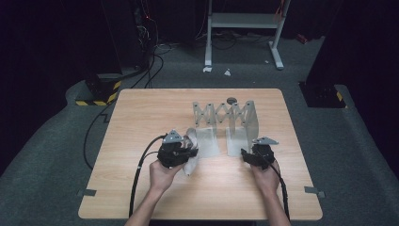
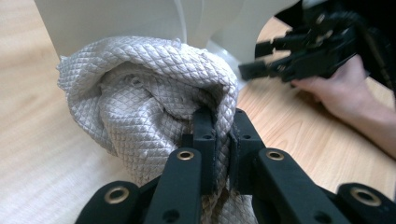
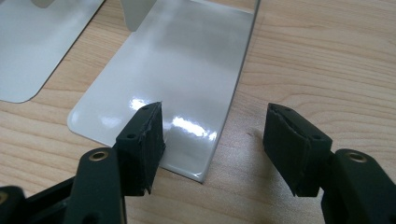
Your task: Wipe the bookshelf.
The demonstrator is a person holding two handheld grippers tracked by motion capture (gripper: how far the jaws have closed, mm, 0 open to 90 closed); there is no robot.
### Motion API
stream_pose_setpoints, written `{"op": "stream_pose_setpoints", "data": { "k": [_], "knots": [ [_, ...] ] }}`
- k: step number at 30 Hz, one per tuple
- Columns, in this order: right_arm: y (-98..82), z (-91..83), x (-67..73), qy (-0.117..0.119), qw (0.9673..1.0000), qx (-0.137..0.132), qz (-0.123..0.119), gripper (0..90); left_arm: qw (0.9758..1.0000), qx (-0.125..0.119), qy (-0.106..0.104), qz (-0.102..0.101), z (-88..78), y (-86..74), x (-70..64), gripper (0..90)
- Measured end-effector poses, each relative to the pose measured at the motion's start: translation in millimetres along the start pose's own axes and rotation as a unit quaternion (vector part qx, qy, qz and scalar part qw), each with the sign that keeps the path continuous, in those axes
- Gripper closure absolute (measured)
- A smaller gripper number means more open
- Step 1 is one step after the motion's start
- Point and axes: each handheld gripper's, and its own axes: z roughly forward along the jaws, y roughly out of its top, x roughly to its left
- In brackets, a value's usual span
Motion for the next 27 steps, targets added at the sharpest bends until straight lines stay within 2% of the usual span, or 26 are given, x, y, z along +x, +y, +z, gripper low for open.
{"op": "stream_pose_setpoints", "data": {
  "k": [2,4,8,15,20,27],
  "knots": [
    [0.0,0.0,0.0,0.000,1.0000,0.000,0.000,38.2,1.0000,0.005,0.004,-0.001,8.2,-6.1,-0.4,83.3],
    [0.0,0.0,0.1,0.000,1.0000,0.000,0.000,38.2,0.9999,0.009,-0.001,-0.009,14.9,-11.4,0.0,83.3],
    [0.0,0.0,0.1,0.000,1.0000,0.000,0.000,38.2,0.9998,0.008,0.001,-0.017,25.0,-16.6,0.8,83.3],
    [0.0,0.0,0.1,0.000,1.0000,0.000,0.000,38.1,0.9994,0.002,0.007,-0.033,39.7,-17.3,6.6,83.3],
    [0.0,0.0,0.2,0.000,1.0000,0.000,0.000,38.4,0.9987,-0.001,0.022,-0.046,44.9,-15.5,13.9,83.3],
    [-0.4,-0.6,1.8,0.007,1.0000,-0.002,-0.004,44.5,0.9977,-0.004,0.028,-0.061,50.6,-16.2,21.4,83.3]
  ]
}}
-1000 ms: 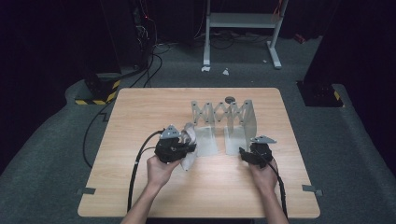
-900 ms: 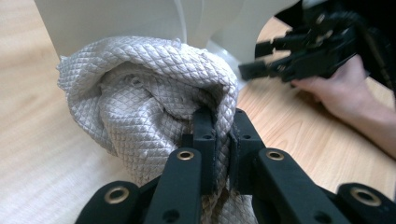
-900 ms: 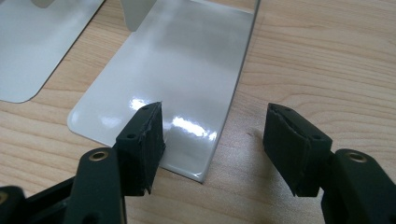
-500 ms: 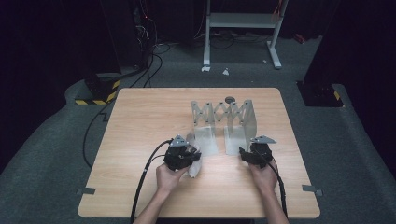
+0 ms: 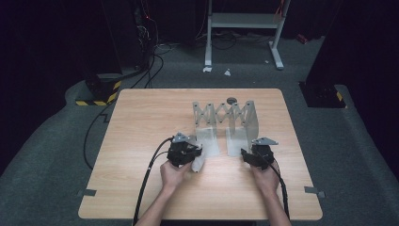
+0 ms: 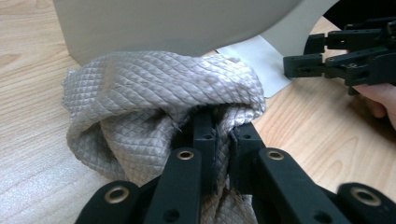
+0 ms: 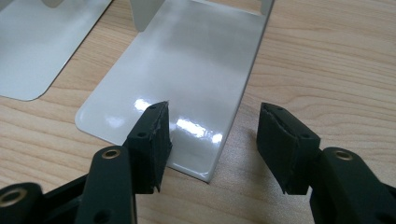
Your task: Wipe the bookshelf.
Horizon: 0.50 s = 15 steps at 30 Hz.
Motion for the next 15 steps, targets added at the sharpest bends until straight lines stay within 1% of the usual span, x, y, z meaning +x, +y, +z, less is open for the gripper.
{"op": "stream_pose_setpoints", "data": {
  "k": [2,4,5,6,8,11,15],
  "knots": [
    [0.0,0.0,0.1,0.000,1.0000,0.000,0.000,44.5,1.0000,0.002,-0.002,0.001,1.5,-0.9,-1.6,83.3],
    [-0.1,0.0,0.1,0.000,1.0000,0.000,0.000,44.5,0.9998,0.006,-0.016,0.006,2.8,-2.8,-7.3,83.3],
    [-0.1,0.0,0.1,0.000,1.0000,0.000,0.000,44.5,0.9997,0.007,-0.021,0.011,4.1,-3.8,-10.7,83.3],
    [-0.1,-0.1,0.1,0.000,1.0000,0.000,0.000,44.5,0.9996,0.009,-0.023,0.018,6.1,-4.8,-13.8,83.3],
    [-0.1,0.0,0.1,0.000,1.0000,0.000,0.000,44.5,0.9996,0.009,-0.018,0.021,10.1,-5.3,-14.5,83.2],
    [-0.1,0.0,0.1,0.000,1.0000,0.000,0.000,44.5,0.9998,0.008,-0.016,0.006,16.2,-5.6,-9.9,83.3],
    [-0.1,0.0,0.1,0.000,1.0000,0.000,0.000,44.5,0.9999,0.010,-0.002,-0.005,19.1,-5.3,-5.3,83.3]
  ]
}}
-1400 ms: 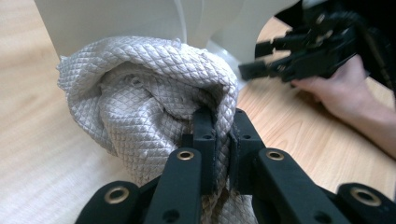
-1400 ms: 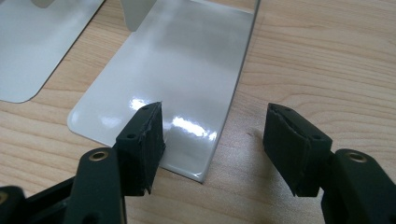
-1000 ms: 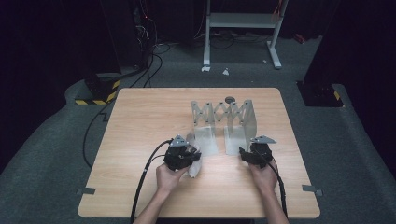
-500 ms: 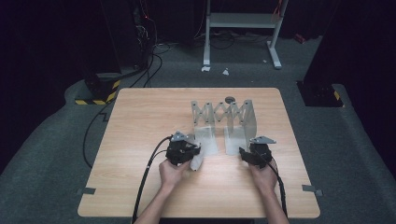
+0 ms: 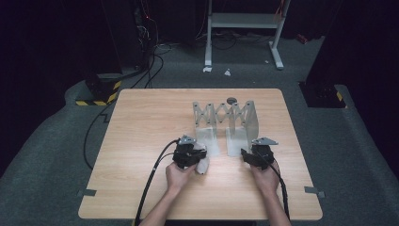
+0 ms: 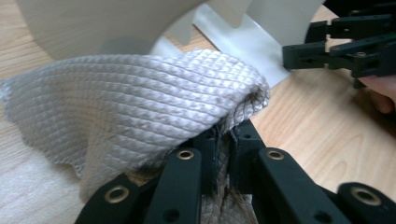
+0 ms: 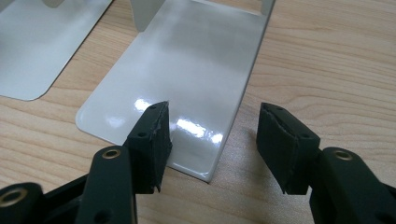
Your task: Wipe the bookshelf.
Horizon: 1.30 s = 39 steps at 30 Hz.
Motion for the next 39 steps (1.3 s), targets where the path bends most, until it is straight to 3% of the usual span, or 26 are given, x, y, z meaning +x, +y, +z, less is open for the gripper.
{"op": "stream_pose_setpoints", "data": {
  "k": [13,16,25,28,31,34,39],
  "knots": [
    [-0.1,-0.1,0.1,0.001,1.0000,0.000,-0.002,44.9,0.9990,0.003,0.040,-0.017,-1.9,2.8,24.8,83.6],
    [-0.1,-0.2,0.2,0.001,1.0000,0.000,-0.002,45.0,0.9981,0.004,0.059,-0.015,-5.4,2.1,33.5,83.6],
    [-0.2,-0.2,0.3,0.002,1.0000,0.000,-0.002,45.0,0.9957,-0.003,0.087,-0.032,-14.8,-0.7,56.9,83.7],
    [-0.2,-0.2,0.5,0.002,1.0000,0.000,-0.003,45.0,0.9960,-0.004,0.086,-0.027,-17.1,0.0,56.9,83.6],
    [-0.2,-0.2,0.5,0.002,1.0000,0.000,-0.002,45.0,0.9954,0.006,0.095,0.005,-27.2,6.2,51.0,83.6],
    [-0.2,-0.3,0.5,0.002,1.0000,0.000,-0.002,45.0,0.9962,-0.022,0.084,0.002,-44.8,16.3,46.0,83.7],
    [-0.2,-0.3,0.5,0.002,1.0000,0.000,-0.002,45.1,0.9971,-0.048,0.059,0.003,-67.0,28.7,36.1,83.8]
  ]
}}
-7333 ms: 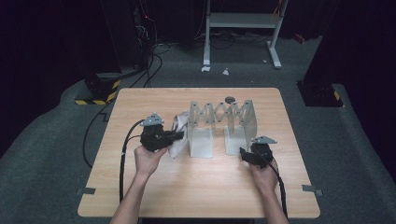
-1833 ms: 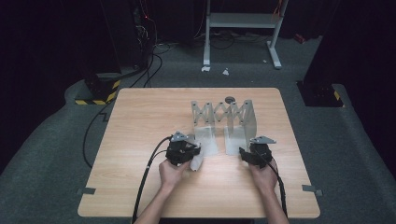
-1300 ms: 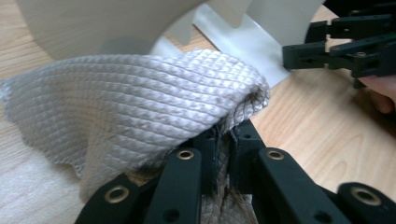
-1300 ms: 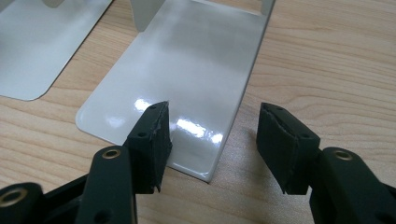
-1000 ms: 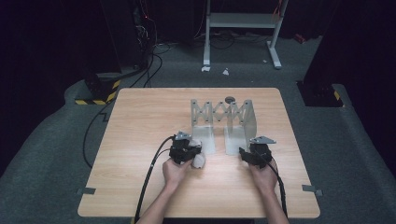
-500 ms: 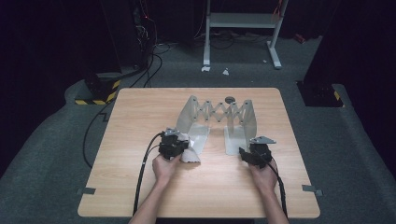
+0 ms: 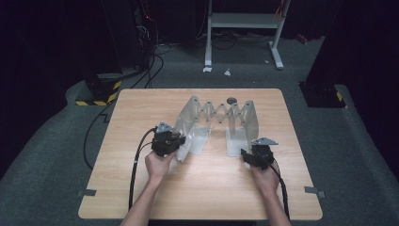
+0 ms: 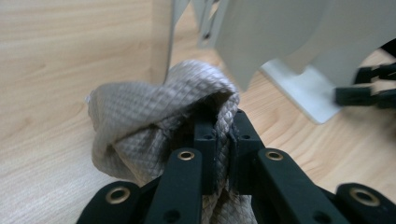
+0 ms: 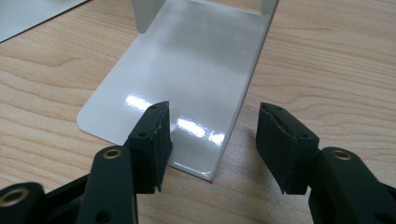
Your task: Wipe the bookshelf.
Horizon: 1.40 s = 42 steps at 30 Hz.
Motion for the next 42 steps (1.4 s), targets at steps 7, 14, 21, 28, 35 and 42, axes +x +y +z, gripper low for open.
{"op": "stream_pose_setpoints", "data": {
  "k": [7,14,21,28,35,42],
  "knots": [
    [0.0,0.0,-0.1,0.000,1.0000,0.000,0.000,45.0,0.9997,-0.022,-0.007,-0.005,-13.5,15.8,-6.9,83.7],
    [0.0,0.0,0.0,0.000,1.0000,0.000,0.000,45.0,0.9992,-0.021,0.021,0.026,-16.3,30.0,-11.7,83.8],
    [0.0,0.0,0.0,0.000,1.0000,0.000,-0.001,45.1,0.9989,-0.032,0.024,0.026,-15.4,43.1,-11.5,83.9],
    [0.0,0.0,0.0,0.000,1.0000,0.000,0.000,45.0,0.9985,-0.036,0.029,0.030,-15.9,51.1,-12.0,83.8],
    [0.0,0.0,-0.1,0.000,1.0000,0.000,0.000,45.1,0.9987,-0.020,0.033,0.032,-11.6,42.2,-11.2,83.8],
    [0.0,0.0,-0.1,0.001,1.0000,0.000,0.000,45.2,0.9988,-0.007,0.036,0.031,-3.2,35.4,-10.4,83.8]
  ]
}}
